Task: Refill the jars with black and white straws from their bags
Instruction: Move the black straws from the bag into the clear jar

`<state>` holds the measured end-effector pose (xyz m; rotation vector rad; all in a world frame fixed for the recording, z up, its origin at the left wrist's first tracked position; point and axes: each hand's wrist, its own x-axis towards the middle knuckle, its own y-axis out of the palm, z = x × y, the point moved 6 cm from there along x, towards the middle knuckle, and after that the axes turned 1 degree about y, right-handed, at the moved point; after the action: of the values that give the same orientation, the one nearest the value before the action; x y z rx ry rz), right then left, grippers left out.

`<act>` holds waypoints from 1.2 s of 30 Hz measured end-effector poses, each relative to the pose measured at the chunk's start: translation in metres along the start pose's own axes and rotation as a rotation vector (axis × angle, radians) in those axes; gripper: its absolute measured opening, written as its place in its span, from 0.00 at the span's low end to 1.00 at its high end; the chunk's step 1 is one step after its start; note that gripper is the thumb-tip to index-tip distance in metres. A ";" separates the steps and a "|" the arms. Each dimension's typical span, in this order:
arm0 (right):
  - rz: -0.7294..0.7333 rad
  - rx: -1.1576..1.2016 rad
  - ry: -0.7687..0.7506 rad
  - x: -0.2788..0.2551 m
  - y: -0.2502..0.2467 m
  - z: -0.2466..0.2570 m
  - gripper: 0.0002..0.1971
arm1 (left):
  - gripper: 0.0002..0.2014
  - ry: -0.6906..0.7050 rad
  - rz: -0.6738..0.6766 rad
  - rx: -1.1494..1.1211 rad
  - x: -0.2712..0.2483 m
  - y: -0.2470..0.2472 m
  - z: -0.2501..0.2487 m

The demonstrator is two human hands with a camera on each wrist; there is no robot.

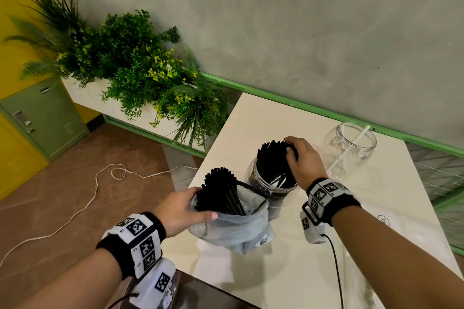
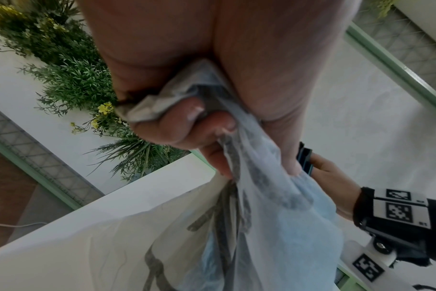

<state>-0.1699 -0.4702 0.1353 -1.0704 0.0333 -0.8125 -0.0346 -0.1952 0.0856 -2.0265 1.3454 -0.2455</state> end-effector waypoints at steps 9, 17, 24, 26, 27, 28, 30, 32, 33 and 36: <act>0.142 -0.055 0.051 0.024 0.010 -0.009 0.14 | 0.53 -0.007 -0.002 0.004 0.003 -0.001 0.003; -0.035 -0.251 -0.365 -0.033 -0.007 0.038 0.25 | 0.51 -0.006 -0.002 -0.023 0.005 -0.002 0.001; 0.147 -0.582 -0.653 -0.039 0.044 0.052 0.17 | 0.50 0.003 -0.002 -0.010 0.005 0.000 -0.003; 0.060 -0.542 -0.642 -0.032 0.033 0.050 0.15 | 0.53 -0.001 -0.001 -0.008 0.004 -0.001 -0.001; 0.017 -0.518 -0.632 -0.029 0.027 0.047 0.14 | 0.53 -0.005 -0.004 -0.006 0.004 -0.001 0.001; -0.010 -0.502 -0.617 -0.027 0.020 0.043 0.15 | 0.53 -0.003 -0.008 -0.003 0.004 -0.002 0.002; -0.031 -0.499 -0.575 -0.022 0.011 0.032 0.15 | 0.53 -0.005 -0.012 0.011 0.003 -0.002 0.003; -0.038 -0.478 -0.504 -0.018 0.004 0.021 0.12 | 0.53 -0.011 -0.010 0.013 0.002 -0.002 0.005; -0.045 -0.442 -0.452 -0.016 0.001 0.016 0.10 | 0.53 -0.014 -0.006 0.016 0.002 -0.002 0.005; -0.017 -0.221 -0.252 -0.007 -0.001 0.003 0.04 | 0.47 -0.019 -0.006 0.036 0.002 -0.003 0.005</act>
<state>-0.1744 -0.4640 0.1352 -1.3774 -0.1011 -0.6951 -0.0290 -0.1937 0.0832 -1.9984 1.3141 -0.2505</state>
